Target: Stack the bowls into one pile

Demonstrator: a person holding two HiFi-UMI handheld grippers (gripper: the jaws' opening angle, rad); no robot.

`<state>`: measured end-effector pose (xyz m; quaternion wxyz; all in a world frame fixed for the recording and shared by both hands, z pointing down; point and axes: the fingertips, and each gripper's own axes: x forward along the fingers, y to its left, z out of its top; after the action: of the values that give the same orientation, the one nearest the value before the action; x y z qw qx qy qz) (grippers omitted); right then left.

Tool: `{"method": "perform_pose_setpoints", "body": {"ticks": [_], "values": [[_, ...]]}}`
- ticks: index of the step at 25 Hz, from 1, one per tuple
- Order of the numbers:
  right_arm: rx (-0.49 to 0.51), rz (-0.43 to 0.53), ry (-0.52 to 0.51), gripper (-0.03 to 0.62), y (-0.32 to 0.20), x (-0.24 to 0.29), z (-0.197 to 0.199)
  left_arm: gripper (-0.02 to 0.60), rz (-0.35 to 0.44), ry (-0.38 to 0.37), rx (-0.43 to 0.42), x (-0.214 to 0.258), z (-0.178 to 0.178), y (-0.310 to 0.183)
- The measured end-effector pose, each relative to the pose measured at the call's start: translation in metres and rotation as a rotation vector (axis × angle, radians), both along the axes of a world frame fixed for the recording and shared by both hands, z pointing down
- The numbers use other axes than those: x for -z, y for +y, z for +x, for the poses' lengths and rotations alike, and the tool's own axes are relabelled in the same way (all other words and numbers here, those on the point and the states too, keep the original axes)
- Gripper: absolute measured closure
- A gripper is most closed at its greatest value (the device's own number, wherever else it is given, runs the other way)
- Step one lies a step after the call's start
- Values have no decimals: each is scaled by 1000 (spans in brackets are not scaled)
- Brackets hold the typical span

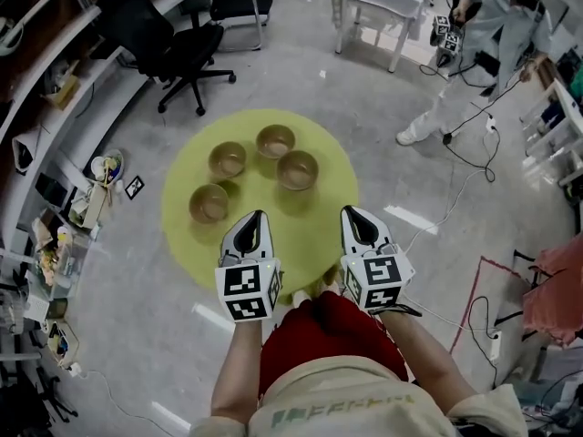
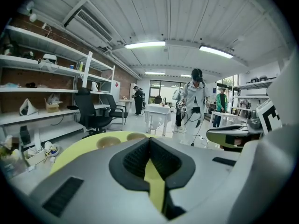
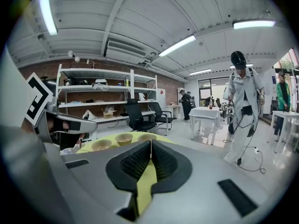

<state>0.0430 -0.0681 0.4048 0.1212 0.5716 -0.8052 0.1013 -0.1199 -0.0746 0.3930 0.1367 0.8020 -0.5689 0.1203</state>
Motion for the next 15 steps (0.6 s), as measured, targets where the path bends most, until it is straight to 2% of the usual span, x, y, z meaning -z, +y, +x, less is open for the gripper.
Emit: {"method": "perform_pose_setpoints", "body": {"ticks": [15], "values": [[33, 71, -56, 558, 33, 27, 14, 558, 67, 4, 29, 24, 9, 37]]}}
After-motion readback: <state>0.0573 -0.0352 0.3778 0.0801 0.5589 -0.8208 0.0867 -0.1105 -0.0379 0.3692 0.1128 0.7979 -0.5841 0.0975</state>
